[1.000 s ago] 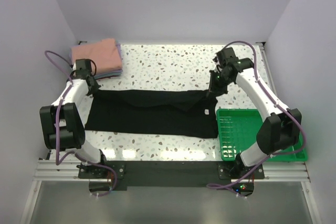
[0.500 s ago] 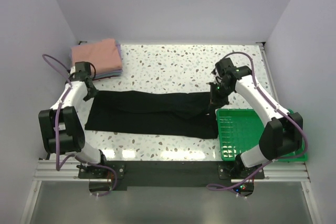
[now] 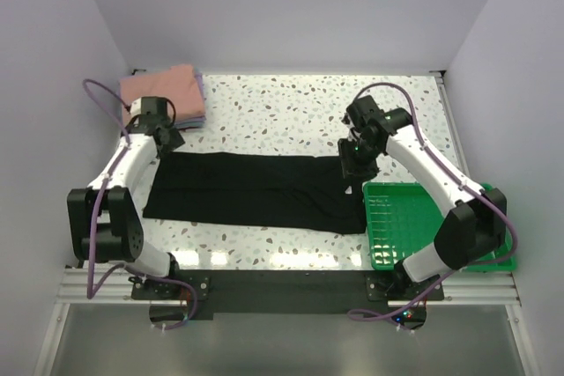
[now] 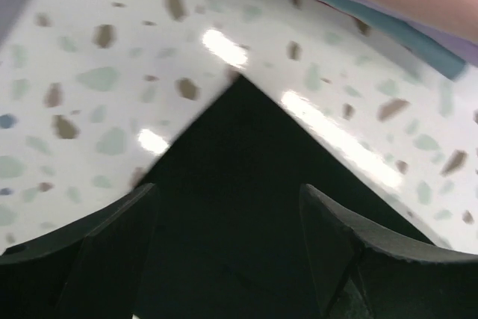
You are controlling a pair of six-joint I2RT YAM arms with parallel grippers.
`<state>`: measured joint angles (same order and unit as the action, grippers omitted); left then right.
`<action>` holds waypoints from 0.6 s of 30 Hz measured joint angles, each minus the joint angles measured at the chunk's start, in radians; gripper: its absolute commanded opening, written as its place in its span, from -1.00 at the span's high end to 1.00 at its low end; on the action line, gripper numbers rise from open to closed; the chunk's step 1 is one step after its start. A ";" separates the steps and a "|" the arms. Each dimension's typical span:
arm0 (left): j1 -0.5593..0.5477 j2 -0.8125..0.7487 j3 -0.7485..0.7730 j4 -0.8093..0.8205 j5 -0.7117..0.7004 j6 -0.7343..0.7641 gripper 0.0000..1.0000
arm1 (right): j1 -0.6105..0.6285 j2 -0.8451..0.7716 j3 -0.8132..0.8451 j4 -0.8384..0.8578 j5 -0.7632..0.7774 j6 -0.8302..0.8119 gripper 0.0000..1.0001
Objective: Fold and stack the t-shirts
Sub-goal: Fold the tshirt
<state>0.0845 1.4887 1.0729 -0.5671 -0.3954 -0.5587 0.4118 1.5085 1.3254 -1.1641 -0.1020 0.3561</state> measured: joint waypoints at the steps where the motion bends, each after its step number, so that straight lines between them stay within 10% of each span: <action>1: -0.032 0.019 0.008 0.013 0.016 -0.009 -0.54 | 0.010 0.002 0.022 0.013 -0.003 -0.005 0.23; 18: -0.067 0.201 -0.088 0.132 0.318 -0.096 -0.51 | 0.256 0.229 -0.053 0.309 -0.111 -0.134 0.30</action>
<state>0.0177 1.6901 0.9848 -0.4355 -0.0776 -0.6544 0.6678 1.7374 1.2724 -0.8551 -0.2134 0.2222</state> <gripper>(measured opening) 0.755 0.341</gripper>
